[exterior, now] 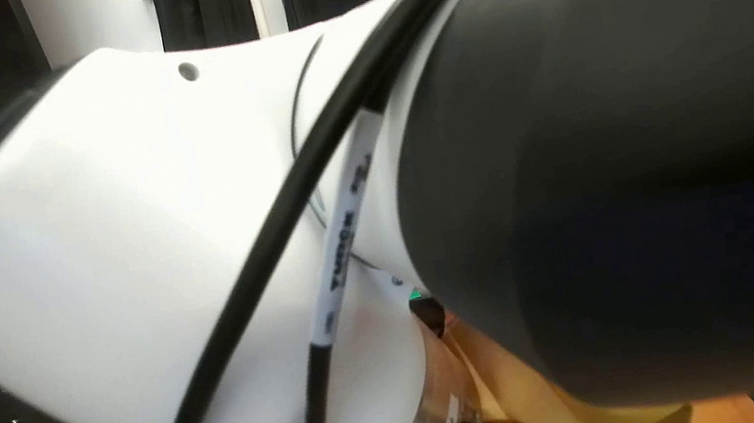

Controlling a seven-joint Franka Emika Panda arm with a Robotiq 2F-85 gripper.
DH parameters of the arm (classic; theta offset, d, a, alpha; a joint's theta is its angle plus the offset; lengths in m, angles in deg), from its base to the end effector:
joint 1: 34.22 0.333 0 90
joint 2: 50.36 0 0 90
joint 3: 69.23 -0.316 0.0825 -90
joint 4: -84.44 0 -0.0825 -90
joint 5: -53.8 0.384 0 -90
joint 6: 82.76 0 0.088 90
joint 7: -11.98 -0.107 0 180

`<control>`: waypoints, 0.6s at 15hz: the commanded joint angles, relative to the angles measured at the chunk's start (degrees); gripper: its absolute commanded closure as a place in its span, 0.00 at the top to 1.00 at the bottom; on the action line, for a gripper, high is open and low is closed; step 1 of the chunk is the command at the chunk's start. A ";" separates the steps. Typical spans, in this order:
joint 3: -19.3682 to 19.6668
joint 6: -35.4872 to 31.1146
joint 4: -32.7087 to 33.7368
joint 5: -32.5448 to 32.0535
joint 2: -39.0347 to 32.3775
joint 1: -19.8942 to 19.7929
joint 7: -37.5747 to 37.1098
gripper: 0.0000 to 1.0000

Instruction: Move the grey seal tape

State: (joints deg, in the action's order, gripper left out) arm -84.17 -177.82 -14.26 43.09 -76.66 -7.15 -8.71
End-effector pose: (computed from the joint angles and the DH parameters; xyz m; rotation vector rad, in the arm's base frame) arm 0.4656 0.3790 0.2981 2.7071 0.6061 -0.5652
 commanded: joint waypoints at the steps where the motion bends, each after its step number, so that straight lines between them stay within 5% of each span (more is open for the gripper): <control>1: 0.38 3.76 6.14 -0.59 -3.70 1.16 1.73 1.00; 2: 0.42 3.89 6.66 -0.33 -4.22 1.18 2.06 0.79; 9: 0.45 4.33 8.89 0.18 -6.00 1.25 4.51 0.29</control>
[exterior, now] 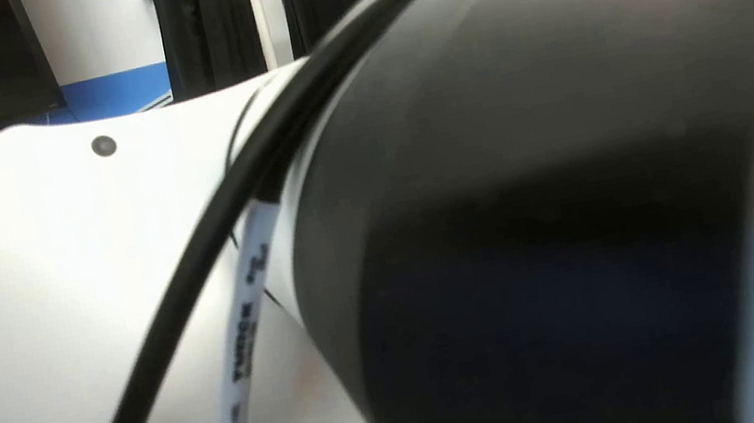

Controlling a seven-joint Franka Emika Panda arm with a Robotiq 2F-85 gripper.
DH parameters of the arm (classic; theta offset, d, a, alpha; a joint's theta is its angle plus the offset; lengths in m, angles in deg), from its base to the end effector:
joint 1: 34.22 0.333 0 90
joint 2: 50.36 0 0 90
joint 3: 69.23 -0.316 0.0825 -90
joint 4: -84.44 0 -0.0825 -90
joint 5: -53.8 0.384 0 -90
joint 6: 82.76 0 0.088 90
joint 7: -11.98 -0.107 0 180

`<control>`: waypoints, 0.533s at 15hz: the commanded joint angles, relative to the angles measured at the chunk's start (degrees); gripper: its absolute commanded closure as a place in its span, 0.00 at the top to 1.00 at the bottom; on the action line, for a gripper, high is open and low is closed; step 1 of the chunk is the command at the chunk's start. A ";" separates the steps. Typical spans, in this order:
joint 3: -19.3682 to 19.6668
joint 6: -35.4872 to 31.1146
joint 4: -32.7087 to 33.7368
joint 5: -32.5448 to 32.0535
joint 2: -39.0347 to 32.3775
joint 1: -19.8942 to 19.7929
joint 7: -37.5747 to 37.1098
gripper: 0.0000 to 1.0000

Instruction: Move the grey seal tape

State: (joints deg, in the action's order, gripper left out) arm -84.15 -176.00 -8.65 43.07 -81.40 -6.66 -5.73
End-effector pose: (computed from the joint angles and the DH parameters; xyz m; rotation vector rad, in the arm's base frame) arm 0.4804 0.3923 0.2857 2.6997 0.6784 -0.6085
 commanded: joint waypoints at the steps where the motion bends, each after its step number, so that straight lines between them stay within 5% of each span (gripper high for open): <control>1: 0.49 2.50 3.37 0.20 -1.25 0.72 1.75 0.22; 4: 0.66 2.16 2.99 0.35 -0.70 0.38 2.35 0.01; 8: 0.94 1.21 1.62 0.67 0.93 -0.42 2.66 0.03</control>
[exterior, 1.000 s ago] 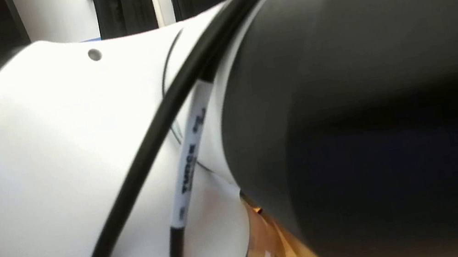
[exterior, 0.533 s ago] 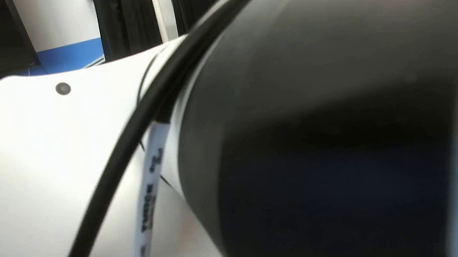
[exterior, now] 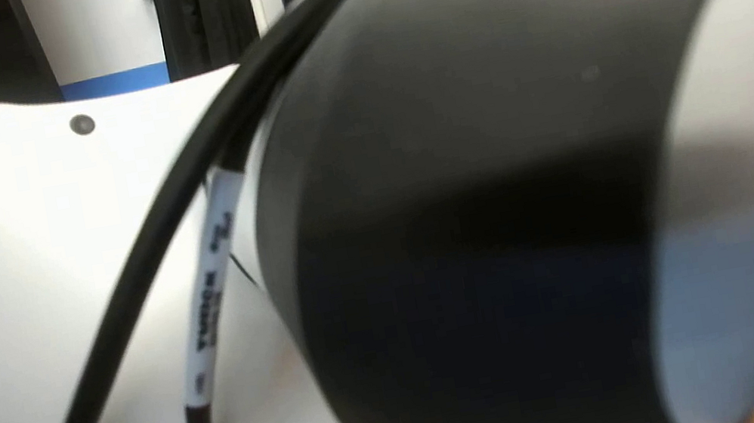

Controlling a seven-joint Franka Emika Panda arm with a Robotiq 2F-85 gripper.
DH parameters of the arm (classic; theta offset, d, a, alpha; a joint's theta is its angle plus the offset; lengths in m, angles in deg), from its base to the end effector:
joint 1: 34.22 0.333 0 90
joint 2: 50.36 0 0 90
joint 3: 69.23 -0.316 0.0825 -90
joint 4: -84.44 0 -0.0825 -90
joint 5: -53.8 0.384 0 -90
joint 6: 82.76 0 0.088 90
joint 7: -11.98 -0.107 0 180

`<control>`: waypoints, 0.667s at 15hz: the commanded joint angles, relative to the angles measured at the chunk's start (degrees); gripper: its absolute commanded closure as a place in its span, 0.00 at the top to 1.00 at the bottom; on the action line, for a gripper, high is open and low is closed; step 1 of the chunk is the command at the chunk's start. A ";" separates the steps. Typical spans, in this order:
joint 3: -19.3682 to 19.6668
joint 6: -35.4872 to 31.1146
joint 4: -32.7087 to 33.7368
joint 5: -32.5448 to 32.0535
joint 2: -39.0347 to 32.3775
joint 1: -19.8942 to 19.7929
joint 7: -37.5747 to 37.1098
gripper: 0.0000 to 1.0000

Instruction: Move the grey seal tape

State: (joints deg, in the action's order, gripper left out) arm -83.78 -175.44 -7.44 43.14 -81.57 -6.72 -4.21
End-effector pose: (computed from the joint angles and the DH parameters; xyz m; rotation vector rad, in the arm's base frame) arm 0.4870 0.3910 0.2915 2.7035 0.7014 -0.6066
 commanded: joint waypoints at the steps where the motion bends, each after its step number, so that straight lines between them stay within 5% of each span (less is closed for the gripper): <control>1: 0.72 0.27 -0.38 0.75 1.98 -0.82 1.16 0.03; 10: 4.44 -3.88 -11.69 2.42 15.51 -9.71 1.01 0.03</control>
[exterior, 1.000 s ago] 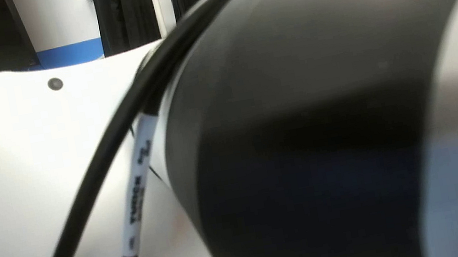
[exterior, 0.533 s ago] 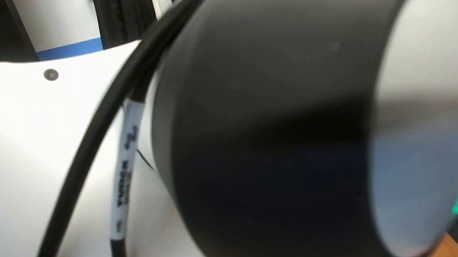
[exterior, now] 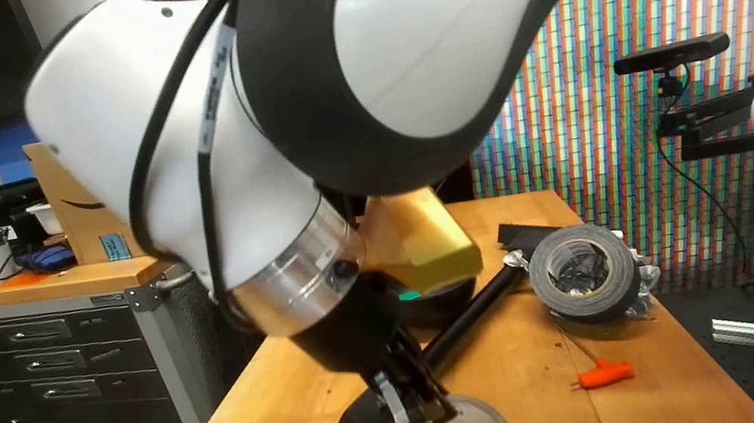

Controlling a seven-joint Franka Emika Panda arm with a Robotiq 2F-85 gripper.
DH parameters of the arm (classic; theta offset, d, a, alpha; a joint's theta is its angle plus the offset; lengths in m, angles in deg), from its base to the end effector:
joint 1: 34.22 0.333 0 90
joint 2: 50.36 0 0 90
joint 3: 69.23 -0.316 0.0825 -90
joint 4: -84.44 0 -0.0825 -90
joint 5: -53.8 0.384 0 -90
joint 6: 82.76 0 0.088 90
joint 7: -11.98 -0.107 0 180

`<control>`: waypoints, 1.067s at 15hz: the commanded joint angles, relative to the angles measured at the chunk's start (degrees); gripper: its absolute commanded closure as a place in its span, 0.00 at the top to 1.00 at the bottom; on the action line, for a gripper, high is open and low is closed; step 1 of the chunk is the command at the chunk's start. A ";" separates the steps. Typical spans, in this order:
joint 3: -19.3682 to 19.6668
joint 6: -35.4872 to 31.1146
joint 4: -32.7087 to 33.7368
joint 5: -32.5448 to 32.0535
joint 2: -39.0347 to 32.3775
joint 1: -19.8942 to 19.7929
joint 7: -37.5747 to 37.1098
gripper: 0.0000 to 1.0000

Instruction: Move the grey seal tape

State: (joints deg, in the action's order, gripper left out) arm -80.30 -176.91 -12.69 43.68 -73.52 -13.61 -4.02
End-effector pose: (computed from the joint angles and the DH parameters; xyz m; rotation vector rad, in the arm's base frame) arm 0.5297 0.2948 0.3379 2.7901 0.4627 -0.5336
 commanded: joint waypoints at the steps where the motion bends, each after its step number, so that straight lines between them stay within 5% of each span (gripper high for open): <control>1: 1.52 -3.17 -9.28 2.18 10.21 -4.30 1.15 0.03; 10: 8.31 -7.51 -29.01 5.98 28.16 -16.06 4.12 0.03; 16: 11.95 -4.07 -28.67 4.08 33.84 -21.26 5.48 0.03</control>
State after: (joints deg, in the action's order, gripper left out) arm -69.24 -182.15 -41.32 47.99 -43.71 -33.30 0.48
